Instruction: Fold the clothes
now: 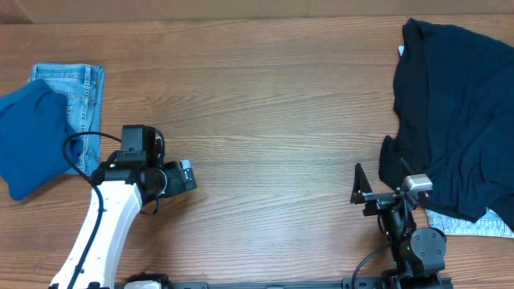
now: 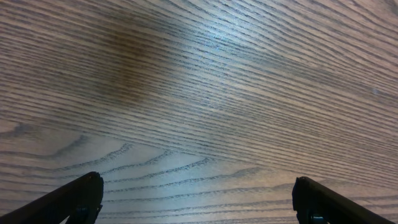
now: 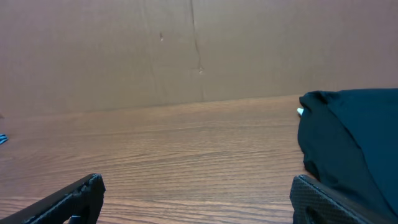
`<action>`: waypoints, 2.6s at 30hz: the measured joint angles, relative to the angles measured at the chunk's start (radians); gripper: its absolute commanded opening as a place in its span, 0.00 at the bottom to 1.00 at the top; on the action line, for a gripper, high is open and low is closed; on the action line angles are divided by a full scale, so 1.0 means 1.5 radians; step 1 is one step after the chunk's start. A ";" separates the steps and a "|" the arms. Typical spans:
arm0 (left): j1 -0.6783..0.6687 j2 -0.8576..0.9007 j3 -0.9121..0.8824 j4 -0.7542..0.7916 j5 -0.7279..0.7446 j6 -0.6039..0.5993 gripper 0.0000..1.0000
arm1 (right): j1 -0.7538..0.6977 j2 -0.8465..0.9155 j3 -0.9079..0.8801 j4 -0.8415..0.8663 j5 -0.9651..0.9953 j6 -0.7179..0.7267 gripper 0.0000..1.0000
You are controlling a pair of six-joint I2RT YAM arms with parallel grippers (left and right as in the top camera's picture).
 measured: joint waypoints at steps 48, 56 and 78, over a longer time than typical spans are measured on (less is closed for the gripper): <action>-0.015 -0.867 -0.518 0.490 -0.107 0.150 1.00 | 0.000 0.000 0.000 0.000 0.000 0.000 1.00; -0.017 -0.867 -0.519 0.491 -0.102 0.161 1.00 | 0.000 0.000 0.000 -0.001 0.000 -0.001 1.00; -0.017 -0.867 -0.519 0.491 -0.102 0.161 1.00 | 0.000 0.000 0.000 0.000 0.000 0.000 1.00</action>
